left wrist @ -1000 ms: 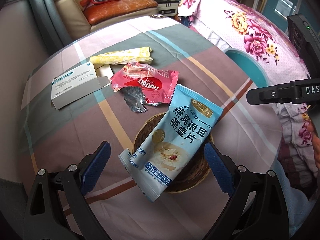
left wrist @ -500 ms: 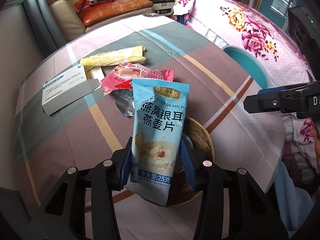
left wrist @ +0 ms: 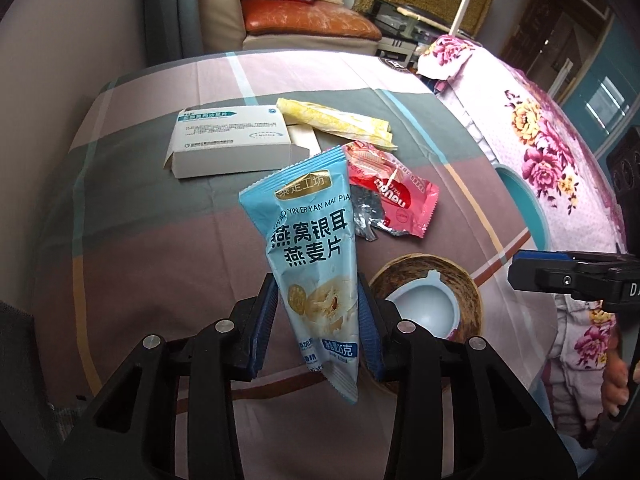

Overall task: Collect trash
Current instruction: 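Grasp the rim of the white plastic cup in the wicker basket with the right gripper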

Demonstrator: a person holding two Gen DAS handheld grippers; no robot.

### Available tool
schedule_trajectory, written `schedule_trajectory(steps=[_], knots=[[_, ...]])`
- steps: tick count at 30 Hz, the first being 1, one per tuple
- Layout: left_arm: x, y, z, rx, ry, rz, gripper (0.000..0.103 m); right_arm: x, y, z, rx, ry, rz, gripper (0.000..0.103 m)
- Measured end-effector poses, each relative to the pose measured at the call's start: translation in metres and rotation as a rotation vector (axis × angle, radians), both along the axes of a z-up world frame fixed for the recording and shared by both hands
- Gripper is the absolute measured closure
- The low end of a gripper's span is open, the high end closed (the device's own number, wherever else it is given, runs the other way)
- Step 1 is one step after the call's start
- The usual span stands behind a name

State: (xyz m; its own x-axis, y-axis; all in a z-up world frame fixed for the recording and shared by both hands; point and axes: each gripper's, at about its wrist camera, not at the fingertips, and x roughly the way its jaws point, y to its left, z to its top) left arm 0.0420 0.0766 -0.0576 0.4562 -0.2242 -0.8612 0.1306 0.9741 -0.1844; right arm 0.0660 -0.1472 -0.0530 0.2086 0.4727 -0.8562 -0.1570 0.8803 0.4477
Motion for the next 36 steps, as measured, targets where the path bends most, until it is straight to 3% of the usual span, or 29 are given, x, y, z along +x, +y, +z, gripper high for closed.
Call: schedule_trajectory(steps=[6, 13, 15, 22, 29, 30, 31, 32, 33, 34, 36], knots=[[-0.003, 0.016, -0.016, -0.015, 0.035, 0.039, 0.063, -0.002, 0.037, -0.015, -0.030, 0.047, 0.077, 0.063], [0.000, 0.024, -0.026, -0.027, 0.043, 0.069, 0.041, -0.001, 0.034, -0.036, -0.070, 0.097, 0.042, 0.064], [0.000, 0.026, -0.028, -0.037, 0.046, 0.082, 0.035, 0.001, 0.037, -0.041, -0.069, 0.096, 0.044, 0.071], [0.001, 0.043, -0.033, -0.051, 0.056, 0.138, 0.028, 0.001, 0.050, -0.055, -0.063, 0.066, 0.075, 0.075], [0.002, 0.044, -0.033, -0.040, 0.038, 0.175, 0.028, -0.007, 0.066, -0.053, -0.133, -0.046, 0.116, 0.075], [0.002, 0.045, -0.032, -0.036, 0.026, 0.189, 0.028, -0.009, 0.068, -0.053, -0.156, -0.063, 0.120, 0.079], [0.002, 0.045, -0.032, -0.031, 0.025, 0.200, 0.034, -0.010, 0.072, -0.053, -0.191, -0.081, 0.126, 0.090], [0.003, 0.044, -0.033, -0.032, 0.033, 0.203, 0.045, -0.012, 0.073, -0.051, -0.208, -0.099, 0.130, 0.092], [0.003, 0.043, -0.034, -0.041, 0.044, 0.203, 0.062, -0.012, 0.074, -0.051, -0.208, -0.097, 0.135, 0.095], [0.003, 0.044, -0.035, -0.051, 0.048, 0.207, 0.070, -0.013, 0.074, -0.050, -0.202, -0.097, 0.137, 0.096], [0.000, 0.044, -0.032, -0.033, 0.031, 0.223, 0.074, -0.014, 0.074, -0.043, -0.208, -0.127, 0.135, 0.097]])
